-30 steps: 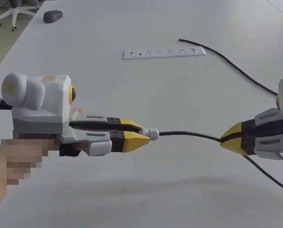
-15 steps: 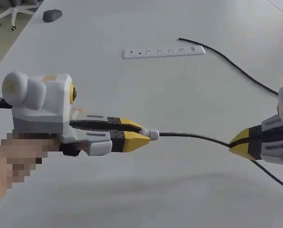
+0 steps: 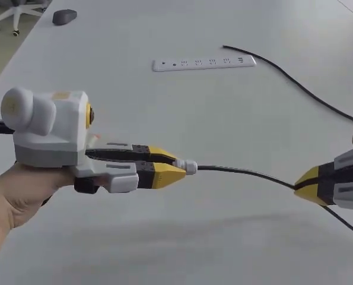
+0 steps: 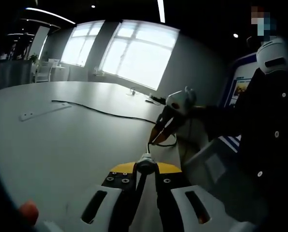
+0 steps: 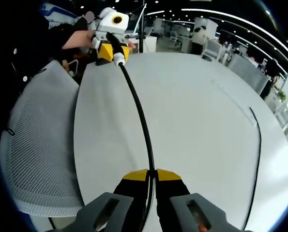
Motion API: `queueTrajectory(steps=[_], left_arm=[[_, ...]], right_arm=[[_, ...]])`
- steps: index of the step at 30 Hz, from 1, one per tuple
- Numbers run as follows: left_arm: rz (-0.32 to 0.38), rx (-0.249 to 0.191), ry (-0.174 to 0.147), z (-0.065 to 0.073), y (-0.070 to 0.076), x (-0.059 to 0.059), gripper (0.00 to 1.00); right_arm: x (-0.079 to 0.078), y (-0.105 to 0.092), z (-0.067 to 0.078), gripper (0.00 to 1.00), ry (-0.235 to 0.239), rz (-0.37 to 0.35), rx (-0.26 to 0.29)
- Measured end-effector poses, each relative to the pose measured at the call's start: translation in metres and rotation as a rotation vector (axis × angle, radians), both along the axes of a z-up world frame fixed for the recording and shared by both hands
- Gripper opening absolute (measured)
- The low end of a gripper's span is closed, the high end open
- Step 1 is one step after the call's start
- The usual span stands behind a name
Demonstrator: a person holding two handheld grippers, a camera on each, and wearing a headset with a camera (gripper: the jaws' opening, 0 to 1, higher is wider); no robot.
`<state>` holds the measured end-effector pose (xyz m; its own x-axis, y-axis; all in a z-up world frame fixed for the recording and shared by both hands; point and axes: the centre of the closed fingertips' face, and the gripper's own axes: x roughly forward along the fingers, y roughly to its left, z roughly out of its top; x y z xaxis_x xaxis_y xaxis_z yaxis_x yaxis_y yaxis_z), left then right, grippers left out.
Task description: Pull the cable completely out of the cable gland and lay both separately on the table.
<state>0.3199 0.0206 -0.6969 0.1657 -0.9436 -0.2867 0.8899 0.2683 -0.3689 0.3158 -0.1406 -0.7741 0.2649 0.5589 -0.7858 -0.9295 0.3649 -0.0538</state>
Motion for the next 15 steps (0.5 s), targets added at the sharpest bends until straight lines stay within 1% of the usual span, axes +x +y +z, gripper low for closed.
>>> queueTrajectory(steps=[1, 3, 6, 8, 9, 10, 11, 13, 14, 15], left_arm=[[-0.001, 0.000, 0.001, 0.000, 0.000, 0.000, 0.15], [-0.003, -0.001, 0.003, -0.001, -0.001, 0.000, 0.15], [-0.005, -0.003, 0.002, -0.001, -0.003, 0.000, 0.15], [-0.003, -0.005, 0.004, -0.001, -0.003, 0.000, 0.15], [-0.003, -0.002, 0.000, -0.001, -0.003, 0.000, 0.15], [-0.003, 0.000, -0.002, -0.002, -0.002, 0.000, 0.15], [-0.004, 0.005, -0.002, -0.002, -0.002, 0.000, 0.15], [-0.004, 0.008, -0.002, -0.003, -0.002, 0.000, 0.15], [-0.001, 0.012, 0.008, -0.005, -0.001, 0.000, 0.15], [-0.003, 0.013, 0.002, -0.005, -0.001, 0.000, 0.15]], right_arm=[[0.000, 0.000, 0.000, 0.00, 0.000, 0.000, -0.002], [-0.001, 0.000, -0.002, 0.00, 0.017, -0.011, -0.003], [0.000, -0.001, -0.004, 0.00, 0.011, -0.009, -0.013], [-0.001, 0.000, -0.005, 0.00, 0.022, -0.010, -0.014], [-0.001, 0.001, -0.004, 0.03, 0.025, -0.015, -0.003], [-0.001, 0.004, -0.002, 0.08, 0.029, -0.023, 0.014], [-0.002, 0.007, 0.000, 0.11, 0.049, -0.032, 0.036], [-0.001, 0.009, 0.002, 0.14, 0.043, -0.029, 0.039], [0.000, 0.019, 0.009, 0.15, 0.043, -0.033, 0.094], [-0.001, 0.026, 0.014, 0.15, 0.064, -0.041, 0.131]])
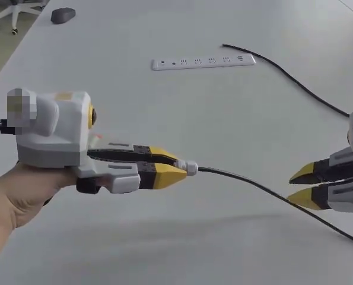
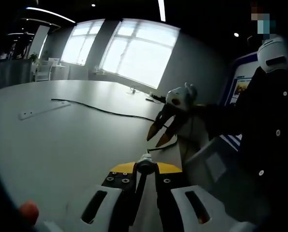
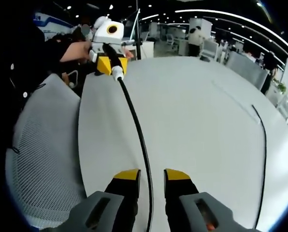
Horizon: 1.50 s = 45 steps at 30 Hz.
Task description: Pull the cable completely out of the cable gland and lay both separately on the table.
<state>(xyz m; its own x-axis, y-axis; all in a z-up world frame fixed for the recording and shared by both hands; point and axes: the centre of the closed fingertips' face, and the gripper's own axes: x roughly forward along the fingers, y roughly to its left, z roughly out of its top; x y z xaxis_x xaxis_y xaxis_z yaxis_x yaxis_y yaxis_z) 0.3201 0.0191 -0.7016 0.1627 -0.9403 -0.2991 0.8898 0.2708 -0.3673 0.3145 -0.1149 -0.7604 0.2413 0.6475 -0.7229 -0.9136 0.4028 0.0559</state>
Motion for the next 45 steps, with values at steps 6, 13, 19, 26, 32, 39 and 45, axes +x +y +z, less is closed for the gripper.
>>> queueTrajectory(steps=[6, 13, 19, 26, 32, 39, 45], left_arm=[[-0.007, -0.002, -0.001, 0.003, -0.002, -0.002, 0.15], [-0.016, 0.000, -0.008, 0.005, -0.004, -0.004, 0.15], [-0.019, 0.006, -0.013, 0.007, -0.002, -0.007, 0.15], [-0.016, 0.003, -0.013, 0.007, -0.002, -0.007, 0.15], [-0.020, 0.003, -0.016, 0.008, -0.003, -0.008, 0.15], [-0.016, -0.001, -0.025, 0.008, -0.002, -0.008, 0.15], [-0.009, -0.002, -0.032, 0.010, 0.002, -0.005, 0.15]], right_arm=[[0.006, 0.049, 0.045, 0.13, -0.108, 0.092, 0.143], [-0.005, 0.099, 0.061, 0.09, -0.155, 0.262, 0.162], [-0.004, 0.121, 0.061, 0.06, -0.165, 0.298, 0.169], [-0.008, 0.125, 0.055, 0.05, -0.137, 0.322, 0.157], [-0.009, 0.125, 0.052, 0.01, -0.155, 0.341, 0.133], [-0.008, 0.125, 0.052, 0.00, -0.183, 0.360, 0.125], [-0.004, 0.117, 0.051, 0.00, -0.196, 0.354, 0.112]])
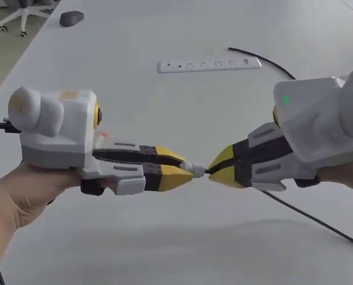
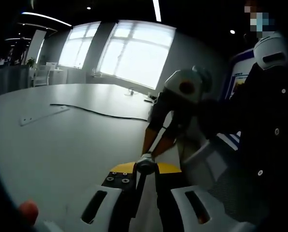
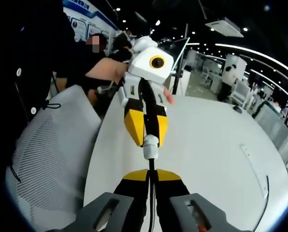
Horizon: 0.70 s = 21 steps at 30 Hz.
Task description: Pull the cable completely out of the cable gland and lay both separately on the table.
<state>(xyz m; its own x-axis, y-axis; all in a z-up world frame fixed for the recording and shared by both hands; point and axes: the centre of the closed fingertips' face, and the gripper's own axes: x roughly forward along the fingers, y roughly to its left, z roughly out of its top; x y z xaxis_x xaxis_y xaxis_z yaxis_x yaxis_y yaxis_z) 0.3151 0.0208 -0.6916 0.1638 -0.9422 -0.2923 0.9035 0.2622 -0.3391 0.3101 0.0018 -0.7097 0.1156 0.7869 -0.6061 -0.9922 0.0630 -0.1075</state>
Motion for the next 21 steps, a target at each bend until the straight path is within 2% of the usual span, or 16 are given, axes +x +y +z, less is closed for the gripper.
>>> queueTrajectory(steps=[9, 21], left_arm=[[0.016, -0.007, -0.003, 0.003, 0.005, 0.004, 0.15], [0.031, -0.013, -0.006, 0.005, 0.008, 0.008, 0.15]], right_arm=[[0.005, -0.019, -0.003, 0.00, 0.005, -0.037, -0.009], [0.005, -0.033, -0.003, 0.00, 0.015, -0.079, -0.016]])
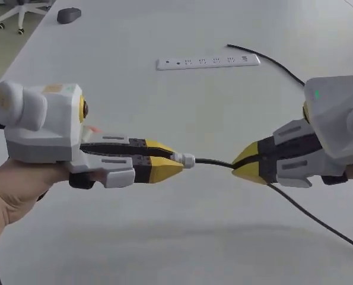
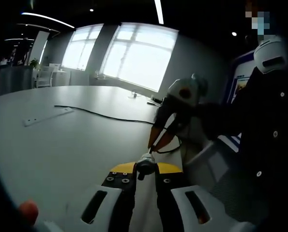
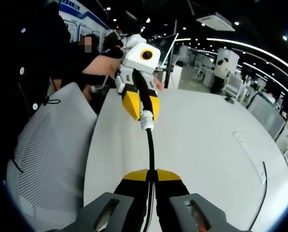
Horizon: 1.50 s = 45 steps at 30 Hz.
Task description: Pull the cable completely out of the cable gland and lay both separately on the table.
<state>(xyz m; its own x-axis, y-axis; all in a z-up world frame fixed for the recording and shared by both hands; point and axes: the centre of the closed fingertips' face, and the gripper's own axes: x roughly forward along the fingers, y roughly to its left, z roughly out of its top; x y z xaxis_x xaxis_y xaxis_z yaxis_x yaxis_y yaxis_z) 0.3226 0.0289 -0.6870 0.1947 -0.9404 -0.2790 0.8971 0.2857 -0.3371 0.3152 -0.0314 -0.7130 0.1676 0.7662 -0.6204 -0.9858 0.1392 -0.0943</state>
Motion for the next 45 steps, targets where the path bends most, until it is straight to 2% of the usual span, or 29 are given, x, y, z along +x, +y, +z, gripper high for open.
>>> queueTrajectory(steps=[16, 31, 45], left_arm=[[0.031, -0.003, 0.013, -0.005, 0.010, 0.006, 0.15], [0.044, -0.020, 0.022, -0.004, 0.013, 0.005, 0.15], [0.058, -0.019, 0.024, -0.005, 0.020, 0.004, 0.15]], right_arm=[[-0.002, -0.011, -0.004, 0.00, 0.015, -0.020, -0.017], [0.000, -0.010, -0.004, 0.00, 0.005, -0.014, -0.021], [0.000, -0.012, -0.006, 0.00, 0.014, -0.014, -0.022]])
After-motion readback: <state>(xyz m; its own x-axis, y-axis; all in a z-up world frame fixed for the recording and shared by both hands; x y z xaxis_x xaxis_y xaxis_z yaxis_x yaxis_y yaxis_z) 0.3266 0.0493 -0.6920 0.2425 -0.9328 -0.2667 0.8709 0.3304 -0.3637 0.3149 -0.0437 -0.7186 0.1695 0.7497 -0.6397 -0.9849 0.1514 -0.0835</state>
